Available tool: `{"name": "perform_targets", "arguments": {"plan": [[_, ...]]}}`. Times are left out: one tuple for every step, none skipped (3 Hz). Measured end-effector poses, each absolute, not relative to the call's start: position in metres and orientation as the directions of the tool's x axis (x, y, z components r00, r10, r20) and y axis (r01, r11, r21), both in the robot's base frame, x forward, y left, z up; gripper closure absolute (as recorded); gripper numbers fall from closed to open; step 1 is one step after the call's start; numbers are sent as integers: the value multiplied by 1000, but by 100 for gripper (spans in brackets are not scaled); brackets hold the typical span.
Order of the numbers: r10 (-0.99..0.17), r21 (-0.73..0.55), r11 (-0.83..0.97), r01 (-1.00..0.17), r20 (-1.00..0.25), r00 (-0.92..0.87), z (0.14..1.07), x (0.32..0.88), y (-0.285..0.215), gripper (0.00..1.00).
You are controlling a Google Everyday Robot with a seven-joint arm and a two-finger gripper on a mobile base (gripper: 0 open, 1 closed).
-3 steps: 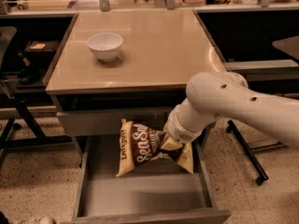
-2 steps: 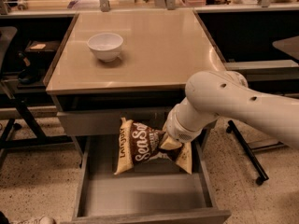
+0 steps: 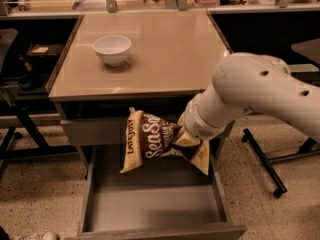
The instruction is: Pick brown chip bag from middle drawer and place on counter
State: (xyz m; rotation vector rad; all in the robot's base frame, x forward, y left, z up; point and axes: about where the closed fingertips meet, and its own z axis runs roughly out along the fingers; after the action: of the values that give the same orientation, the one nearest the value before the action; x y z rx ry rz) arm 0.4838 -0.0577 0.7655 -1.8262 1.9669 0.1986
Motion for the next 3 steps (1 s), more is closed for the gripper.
{"name": "perform_targets", "arguments": {"plan": [[-914,-252,136,-958,-406,-23,813,493,-69,100],[-923,-316,162,-935,-383,-30,868,512,-81,100],[-923,-316,162,-935,-383,-30,868,512,-81,100]]}}
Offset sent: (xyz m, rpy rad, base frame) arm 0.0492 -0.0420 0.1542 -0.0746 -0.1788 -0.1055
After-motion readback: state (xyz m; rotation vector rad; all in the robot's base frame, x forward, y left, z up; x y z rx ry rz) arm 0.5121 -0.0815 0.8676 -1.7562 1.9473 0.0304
